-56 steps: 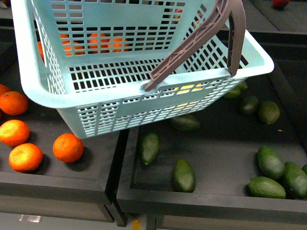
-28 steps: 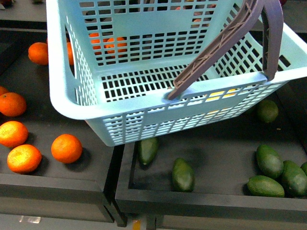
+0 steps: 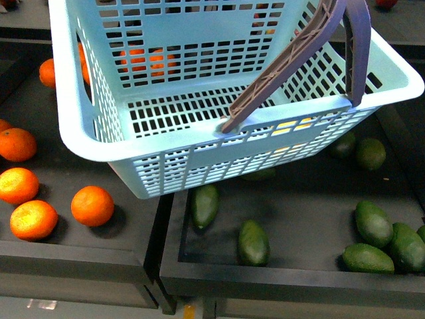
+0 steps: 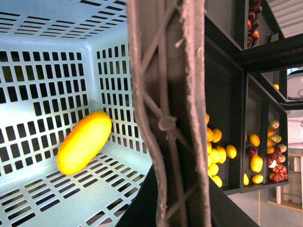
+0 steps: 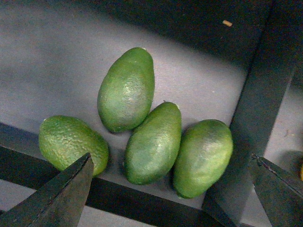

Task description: Pick mango and avocado into basket

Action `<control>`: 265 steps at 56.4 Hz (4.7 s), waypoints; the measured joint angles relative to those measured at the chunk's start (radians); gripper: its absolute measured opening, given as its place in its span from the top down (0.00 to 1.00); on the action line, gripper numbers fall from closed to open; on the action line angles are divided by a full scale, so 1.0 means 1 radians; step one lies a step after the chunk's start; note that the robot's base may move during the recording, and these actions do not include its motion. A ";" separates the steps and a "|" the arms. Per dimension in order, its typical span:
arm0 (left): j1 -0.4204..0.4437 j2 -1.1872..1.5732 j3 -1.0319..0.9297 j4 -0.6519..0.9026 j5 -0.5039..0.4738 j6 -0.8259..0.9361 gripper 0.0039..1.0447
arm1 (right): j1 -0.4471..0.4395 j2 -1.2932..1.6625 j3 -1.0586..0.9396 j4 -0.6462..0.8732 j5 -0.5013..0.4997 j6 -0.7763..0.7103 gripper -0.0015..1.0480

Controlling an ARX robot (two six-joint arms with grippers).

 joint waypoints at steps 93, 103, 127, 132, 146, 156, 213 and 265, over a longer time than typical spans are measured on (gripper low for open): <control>-0.003 0.000 0.000 0.000 0.000 0.000 0.94 | 0.186 0.550 0.535 -0.042 0.093 0.290 0.14; -0.003 0.000 0.000 0.000 0.000 0.000 0.94 | 0.182 0.560 0.542 -0.037 0.099 0.307 0.45; -0.003 0.000 0.000 0.000 0.000 0.000 0.94 | 0.142 0.504 0.463 0.011 0.067 0.329 0.51; -0.003 0.000 0.000 0.000 0.000 0.000 0.94 | 0.119 0.454 0.418 0.034 0.048 0.333 0.51; -0.003 0.000 0.000 0.000 0.000 0.000 0.94 | -0.010 0.117 0.177 0.127 -0.090 0.367 0.51; -0.003 0.000 0.000 0.000 0.000 0.000 0.94 | -0.062 -0.180 0.026 0.134 -0.171 0.474 0.51; -0.003 0.000 0.000 0.000 0.000 0.000 0.94 | 0.555 -0.437 0.175 0.046 0.261 0.829 0.32; -0.003 0.000 -0.001 0.000 -0.002 0.003 0.94 | 0.334 -1.126 -0.629 0.534 0.257 0.617 0.98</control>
